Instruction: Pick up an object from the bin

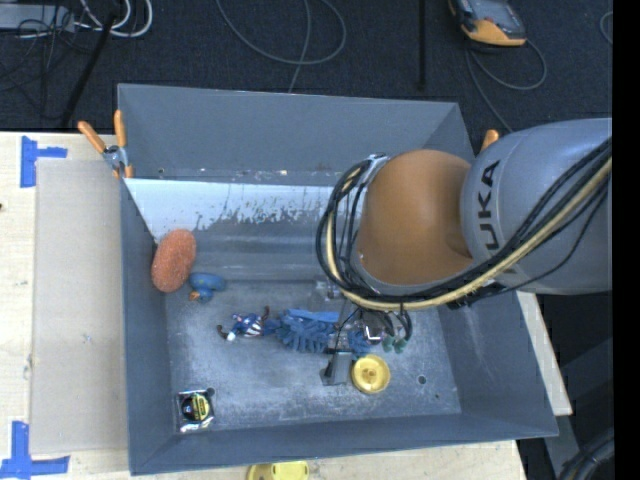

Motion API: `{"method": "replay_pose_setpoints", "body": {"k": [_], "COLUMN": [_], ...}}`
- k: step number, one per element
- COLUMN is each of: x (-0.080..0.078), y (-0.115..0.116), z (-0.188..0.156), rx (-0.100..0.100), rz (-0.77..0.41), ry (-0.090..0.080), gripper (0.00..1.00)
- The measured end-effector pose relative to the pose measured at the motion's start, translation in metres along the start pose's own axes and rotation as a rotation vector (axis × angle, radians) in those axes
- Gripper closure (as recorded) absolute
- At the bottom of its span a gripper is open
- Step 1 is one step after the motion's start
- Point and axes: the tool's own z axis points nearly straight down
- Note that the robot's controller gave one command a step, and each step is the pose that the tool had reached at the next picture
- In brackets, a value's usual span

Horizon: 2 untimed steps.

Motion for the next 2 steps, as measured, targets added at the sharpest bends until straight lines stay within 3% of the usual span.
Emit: {"method": "replay_pose_setpoints", "body": {"k": [1, 2], "x": [-0.002, -0.013], "y": [0.000, 0.004], "z": [-0.004, 0.039], "rx": [-0.001, -0.002], "rz": [0.002, -0.007], "ry": [-0.008, -0.017], "gripper": [0.00, 0.00]}}
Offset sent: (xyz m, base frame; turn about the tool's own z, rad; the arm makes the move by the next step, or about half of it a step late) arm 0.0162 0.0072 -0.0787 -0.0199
